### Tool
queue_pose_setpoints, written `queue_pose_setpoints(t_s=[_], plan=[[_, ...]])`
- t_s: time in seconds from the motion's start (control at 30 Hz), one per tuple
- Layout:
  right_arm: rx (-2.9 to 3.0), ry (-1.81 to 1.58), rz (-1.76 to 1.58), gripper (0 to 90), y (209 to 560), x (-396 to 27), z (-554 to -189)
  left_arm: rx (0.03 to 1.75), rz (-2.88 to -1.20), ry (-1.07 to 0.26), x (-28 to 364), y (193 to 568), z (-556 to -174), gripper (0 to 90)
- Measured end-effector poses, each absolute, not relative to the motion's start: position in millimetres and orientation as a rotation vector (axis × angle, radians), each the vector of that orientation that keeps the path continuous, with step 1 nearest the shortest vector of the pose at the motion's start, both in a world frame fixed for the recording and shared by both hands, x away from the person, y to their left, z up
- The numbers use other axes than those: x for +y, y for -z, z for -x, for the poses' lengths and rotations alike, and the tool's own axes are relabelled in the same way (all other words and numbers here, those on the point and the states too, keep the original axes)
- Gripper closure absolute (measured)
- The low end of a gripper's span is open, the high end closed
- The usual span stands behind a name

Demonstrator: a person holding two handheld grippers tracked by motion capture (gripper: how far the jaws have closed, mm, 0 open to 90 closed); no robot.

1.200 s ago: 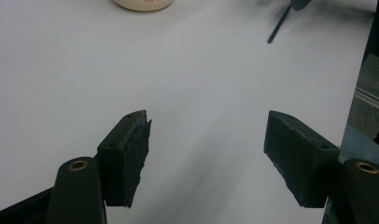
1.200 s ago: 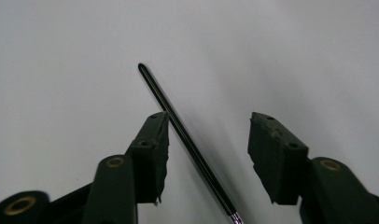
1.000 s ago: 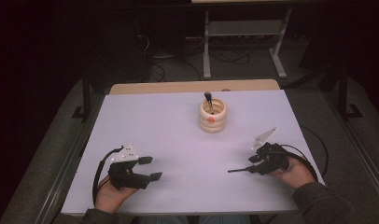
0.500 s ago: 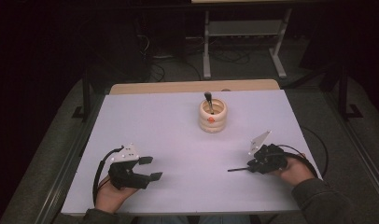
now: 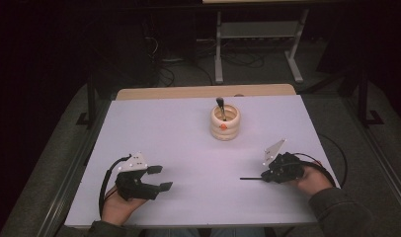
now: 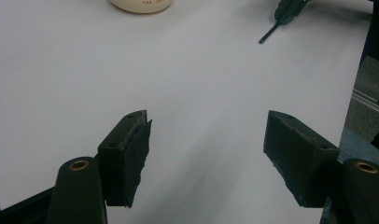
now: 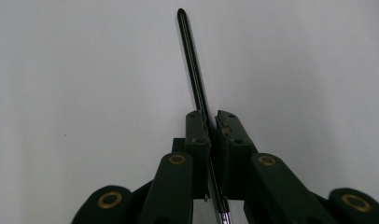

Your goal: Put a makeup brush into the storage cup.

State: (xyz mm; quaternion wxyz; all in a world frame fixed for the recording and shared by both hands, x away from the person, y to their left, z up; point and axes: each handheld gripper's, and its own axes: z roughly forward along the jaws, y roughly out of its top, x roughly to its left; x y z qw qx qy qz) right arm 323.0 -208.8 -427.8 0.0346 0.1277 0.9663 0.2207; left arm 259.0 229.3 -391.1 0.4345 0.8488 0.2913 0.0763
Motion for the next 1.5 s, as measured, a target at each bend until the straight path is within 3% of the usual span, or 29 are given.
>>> queue_pose_setpoints(t_s=[0.83, 1.5], plan=[[3.002, -0.795, -0.414, 85.2, 417.3, -209.3, -321.6, 0.654, -2.128, -0.155, 209.0, 386.1, -261.6, 31.8], [2.974, -0.874, -0.151, 85.1, 369.6, -151.2, -303.9, 0.465, -2.242, -0.131, 172.0, 364.0, -264.3, 38.4]])
